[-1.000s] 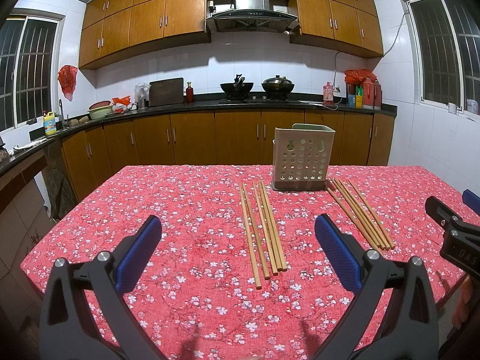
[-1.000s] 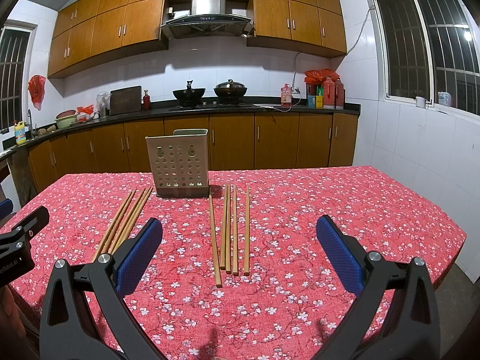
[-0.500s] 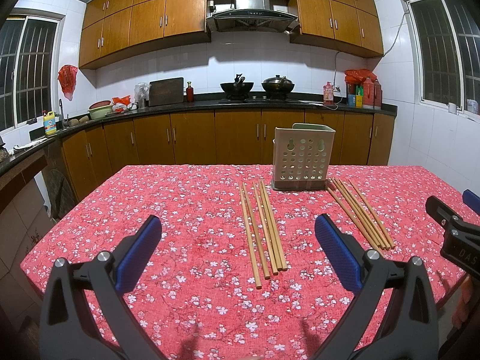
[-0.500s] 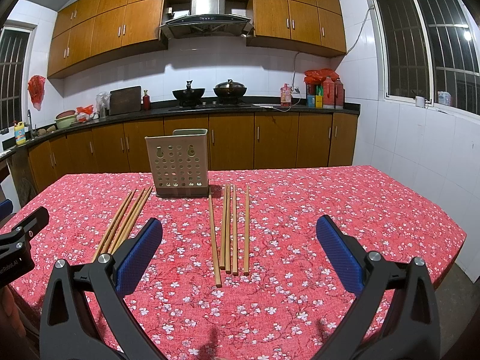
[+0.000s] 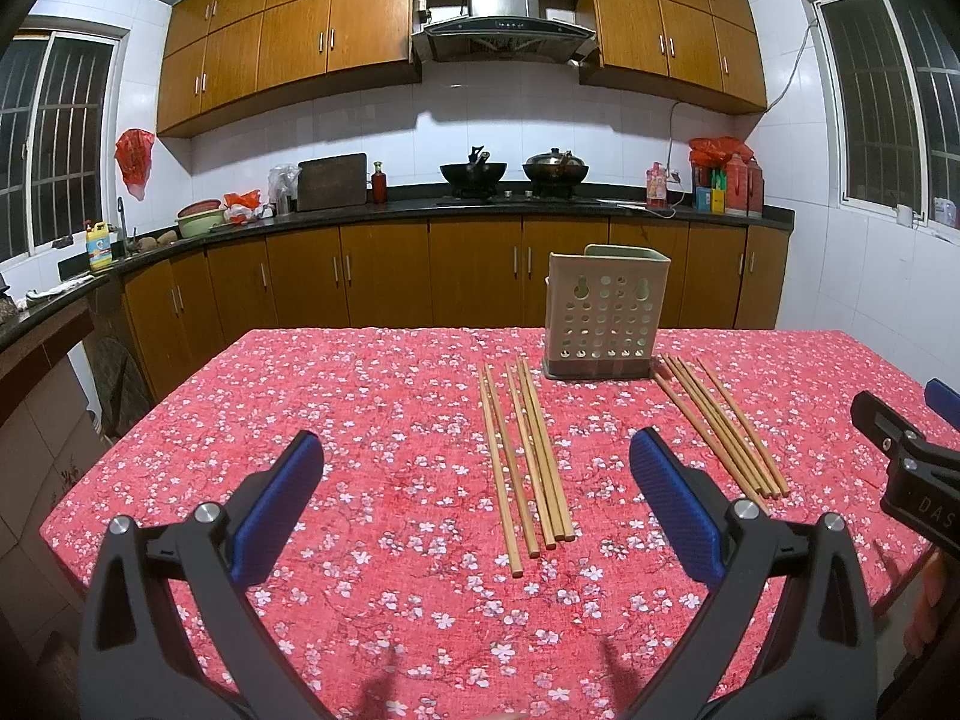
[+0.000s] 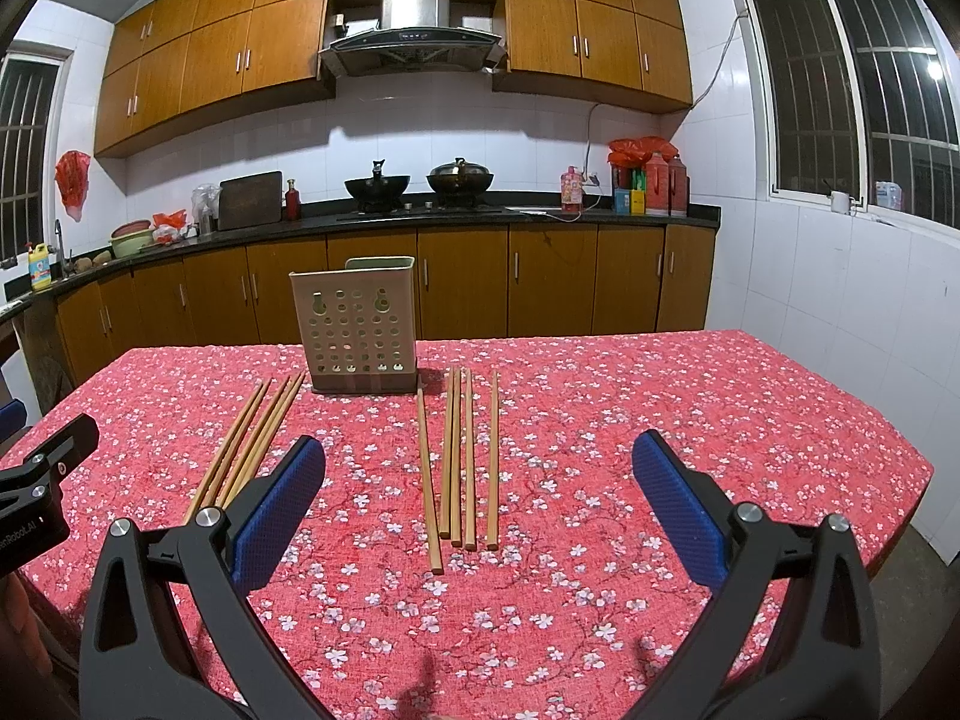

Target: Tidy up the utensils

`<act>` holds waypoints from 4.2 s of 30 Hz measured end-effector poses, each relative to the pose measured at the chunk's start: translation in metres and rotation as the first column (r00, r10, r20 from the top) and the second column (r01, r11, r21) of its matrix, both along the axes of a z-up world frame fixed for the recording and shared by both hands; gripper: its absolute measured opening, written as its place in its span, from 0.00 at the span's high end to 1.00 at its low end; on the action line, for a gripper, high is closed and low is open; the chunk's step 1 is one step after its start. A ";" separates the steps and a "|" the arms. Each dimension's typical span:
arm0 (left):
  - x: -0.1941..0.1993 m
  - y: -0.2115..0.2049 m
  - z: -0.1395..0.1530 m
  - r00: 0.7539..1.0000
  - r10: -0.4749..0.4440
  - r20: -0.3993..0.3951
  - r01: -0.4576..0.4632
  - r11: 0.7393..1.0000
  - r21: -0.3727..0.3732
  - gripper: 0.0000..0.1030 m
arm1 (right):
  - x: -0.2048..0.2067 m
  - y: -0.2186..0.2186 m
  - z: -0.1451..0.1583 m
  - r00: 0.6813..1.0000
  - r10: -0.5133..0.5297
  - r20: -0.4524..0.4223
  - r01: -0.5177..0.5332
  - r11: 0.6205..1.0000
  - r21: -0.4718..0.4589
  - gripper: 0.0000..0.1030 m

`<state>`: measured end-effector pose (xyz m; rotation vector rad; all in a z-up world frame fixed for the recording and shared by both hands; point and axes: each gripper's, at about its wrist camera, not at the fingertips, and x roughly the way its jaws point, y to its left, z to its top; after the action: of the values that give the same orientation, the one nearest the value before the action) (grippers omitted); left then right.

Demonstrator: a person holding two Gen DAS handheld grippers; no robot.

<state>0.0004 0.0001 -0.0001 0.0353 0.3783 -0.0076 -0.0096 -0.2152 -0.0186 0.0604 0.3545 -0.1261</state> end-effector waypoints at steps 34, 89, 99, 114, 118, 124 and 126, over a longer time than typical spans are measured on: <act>0.165 0.030 -0.061 0.880 -0.088 -0.467 0.058 0.995 -0.079 0.50 | 0.184 -0.060 -0.082 0.847 0.075 -0.527 0.036 0.980 0.198 0.64; 0.183 0.050 -0.064 0.875 -0.101 -0.473 0.060 0.993 -0.101 0.92 | 0.154 -0.075 -0.044 0.927 0.031 -0.374 0.020 0.991 0.133 0.92; 0.170 0.052 -0.012 0.926 -0.098 -0.365 0.071 0.994 -0.087 0.92 | 0.140 -0.077 -0.015 0.959 0.035 -0.283 0.009 0.989 0.151 0.92; 0.159 0.049 0.057 0.981 -0.095 -0.167 0.078 0.992 -0.104 0.92 | 0.127 -0.083 0.031 0.992 0.015 -0.127 0.005 0.988 0.155 0.92; 0.161 0.049 0.064 0.985 -0.089 -0.151 0.074 0.992 -0.101 0.92 | 0.129 -0.080 0.036 0.993 0.022 -0.112 -0.006 0.990 0.140 0.93; 0.172 0.049 0.083 0.991 -0.081 -0.110 0.072 0.994 -0.085 0.93 | 0.140 -0.080 0.065 0.998 0.027 -0.061 -0.019 0.992 0.127 0.93; 0.179 0.048 0.099 0.993 -0.082 -0.081 0.075 0.993 -0.087 0.93 | 0.144 -0.080 0.084 0.999 0.036 -0.017 -0.033 0.990 0.138 0.93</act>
<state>0.1794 0.0484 0.0989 -0.0336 0.4608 -0.1030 0.1342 -0.2952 0.0656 0.1893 0.3830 -0.0682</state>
